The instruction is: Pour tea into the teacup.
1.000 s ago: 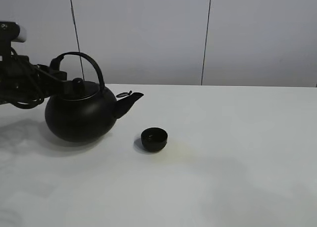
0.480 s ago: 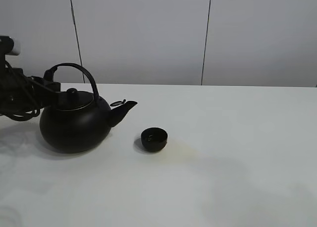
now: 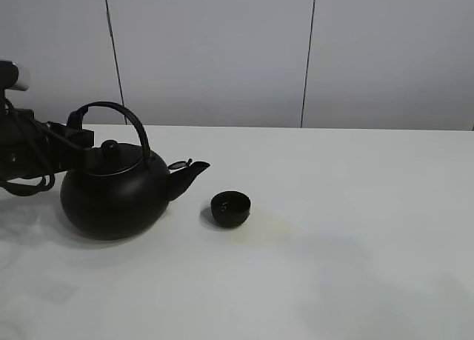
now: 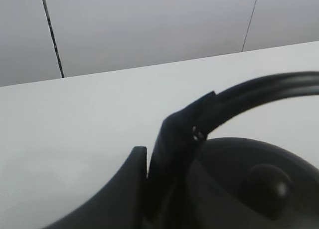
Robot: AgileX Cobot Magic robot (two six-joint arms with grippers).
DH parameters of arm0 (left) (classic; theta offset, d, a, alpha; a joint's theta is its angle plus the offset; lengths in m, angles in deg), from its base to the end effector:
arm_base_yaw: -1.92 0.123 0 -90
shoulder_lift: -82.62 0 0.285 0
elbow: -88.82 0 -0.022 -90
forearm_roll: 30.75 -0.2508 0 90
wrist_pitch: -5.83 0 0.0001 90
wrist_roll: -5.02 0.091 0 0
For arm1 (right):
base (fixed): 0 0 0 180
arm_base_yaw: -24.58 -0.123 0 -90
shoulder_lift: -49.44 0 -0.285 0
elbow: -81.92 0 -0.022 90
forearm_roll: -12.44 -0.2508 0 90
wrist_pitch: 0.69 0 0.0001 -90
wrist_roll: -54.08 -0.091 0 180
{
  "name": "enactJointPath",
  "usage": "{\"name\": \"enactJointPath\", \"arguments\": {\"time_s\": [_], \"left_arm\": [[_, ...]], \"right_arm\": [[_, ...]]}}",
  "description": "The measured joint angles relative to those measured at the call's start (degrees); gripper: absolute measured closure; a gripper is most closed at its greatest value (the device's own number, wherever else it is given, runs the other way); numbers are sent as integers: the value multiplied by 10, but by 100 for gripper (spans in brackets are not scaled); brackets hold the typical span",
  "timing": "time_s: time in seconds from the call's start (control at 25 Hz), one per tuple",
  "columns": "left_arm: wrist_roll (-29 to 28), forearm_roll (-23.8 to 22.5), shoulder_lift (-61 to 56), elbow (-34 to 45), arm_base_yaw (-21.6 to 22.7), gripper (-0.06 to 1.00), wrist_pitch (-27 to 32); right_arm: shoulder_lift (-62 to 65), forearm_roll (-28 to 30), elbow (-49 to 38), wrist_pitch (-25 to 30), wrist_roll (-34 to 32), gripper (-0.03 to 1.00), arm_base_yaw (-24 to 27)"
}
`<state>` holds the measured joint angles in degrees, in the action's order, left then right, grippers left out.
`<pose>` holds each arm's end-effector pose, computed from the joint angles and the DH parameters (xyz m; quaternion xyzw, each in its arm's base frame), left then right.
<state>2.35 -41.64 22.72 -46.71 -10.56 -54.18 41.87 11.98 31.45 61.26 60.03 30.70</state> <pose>0.3068 -0.0832 0.1103 0.1548 0.7770 -0.1160 0.5990 -0.0025 0.0009 0.2664 0.0011 0.8660 -0.0486 0.4977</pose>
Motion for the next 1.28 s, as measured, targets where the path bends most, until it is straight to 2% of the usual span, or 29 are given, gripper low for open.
{"name": "enactJointPath", "arguments": {"time_s": [0.24, 0.48, 0.64, 0.96, 1.08, 1.16, 1.2, 1.28], "left_arm": [[0, -7, -1, 2, 0, 82, -1], [-13, -33, -3, 2, 0, 75, -23], [-16, -44, -11, 12, 0, 65, -48], [-17, -46, -54, 62, -1, 38, -51], [-27, -50, -108, 66, -1, 31, 2], [-57, -64, -155, 66, -1, 28, 83], [-82, -76, -186, 62, -1, 27, 137], [-176, -110, -254, 44, -1, 26, 248]], "right_arm": [[0, 0, 0, 0, 0, 39, 0], [0, 0, 0, 0, 0, 39, 0], [0, 0, 0, 0, 0, 39, 0], [0, 0, 0, 0, 0, 39, 0], [0, 0, 0, 0, 0, 39, 0], [0, 0, 0, 0, 0, 39, 0], [0, 0, 0, 0, 0, 39, 0], [0, 0, 0, 0, 0, 39, 0]]}}
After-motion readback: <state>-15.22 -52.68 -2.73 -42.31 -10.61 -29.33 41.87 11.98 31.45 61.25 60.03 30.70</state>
